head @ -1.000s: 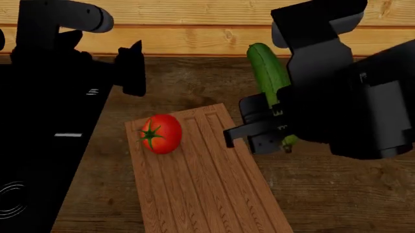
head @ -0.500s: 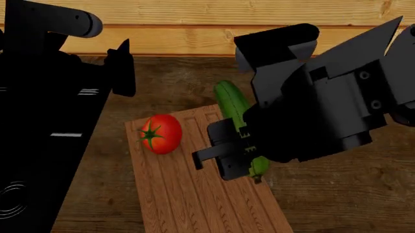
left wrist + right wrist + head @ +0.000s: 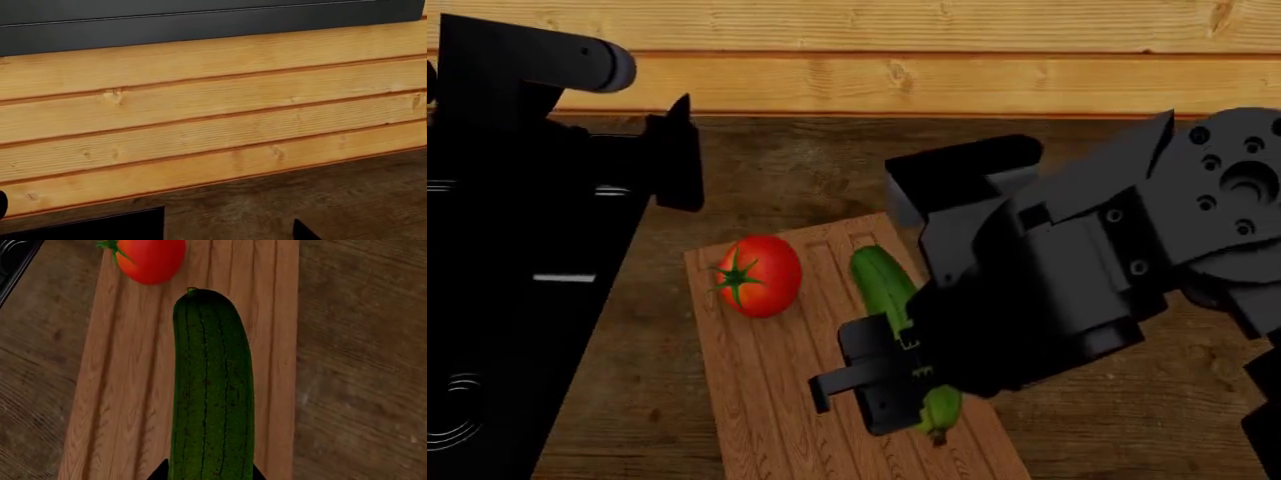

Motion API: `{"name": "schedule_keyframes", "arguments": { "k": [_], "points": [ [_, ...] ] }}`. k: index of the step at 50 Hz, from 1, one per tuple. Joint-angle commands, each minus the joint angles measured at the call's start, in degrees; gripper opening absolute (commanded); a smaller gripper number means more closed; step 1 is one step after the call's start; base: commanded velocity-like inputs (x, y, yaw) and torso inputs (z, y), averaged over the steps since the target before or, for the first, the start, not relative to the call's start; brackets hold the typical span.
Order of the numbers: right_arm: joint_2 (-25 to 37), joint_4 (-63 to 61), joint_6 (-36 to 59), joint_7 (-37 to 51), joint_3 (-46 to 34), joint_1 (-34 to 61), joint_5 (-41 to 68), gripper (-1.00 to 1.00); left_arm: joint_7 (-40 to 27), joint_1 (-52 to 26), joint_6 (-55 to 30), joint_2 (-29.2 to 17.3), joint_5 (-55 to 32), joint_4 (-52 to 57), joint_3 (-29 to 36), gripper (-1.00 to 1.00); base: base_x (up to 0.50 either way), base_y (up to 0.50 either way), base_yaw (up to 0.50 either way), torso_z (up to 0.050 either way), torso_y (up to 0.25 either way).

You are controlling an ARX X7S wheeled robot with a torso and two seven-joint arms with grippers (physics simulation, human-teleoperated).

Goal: Pick the vegetables from the sink and place them on the cutting board.

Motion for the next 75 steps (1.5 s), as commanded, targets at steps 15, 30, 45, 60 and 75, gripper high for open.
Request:
{"name": "schedule_keyframes", "arguments": {
  "k": [15, 30, 45, 60, 75],
  "points": [
    [-0.9, -1.1, -1.6, -4.4, 0.3, -5.9, -2.9, -1.00, 1.4, 0.1, 0.3, 1.7, -0.9, -0.1, -1.8, 1.00, 0.00, 0.00, 0.00, 0.000, 0.001],
    [-0.2, -2.3, -2.5, -4.8, -0.7, -8.4, -3.2, -1.00, 0.9, 0.3, 0.2, 1.6, -1.3, 0.2, -1.6, 1.00, 0.00, 0.00, 0.00, 0.000, 0.000],
    [-0.6, -2.0, -2.7, -6.7, -1.7, -10.2, -5.3, -1.00, 1.0, 0.7, 1.0, 1.3, -1.5, -0.4, -1.4, 1.00, 0.00, 0.00, 0.00, 0.000, 0.000],
    [0.3, -1.6, -1.8, -6.0, -0.7, -2.7, -5.2, 1.00, 0.4, 0.6, 0.0, 1.0, -2.6, 0.7, -1.7, 1.00, 0.00, 0.00, 0.00, 0.000, 0.000],
    [2.9, -6.9, -6.2, -11.8, 5.5, 2.3, -13.6, 1.00, 0.1, 0.4, 0.1, 1.1, -2.5, 0.8, -0.7, 1.00, 0.00, 0.00, 0.00, 0.000, 0.000]
  ]
}}
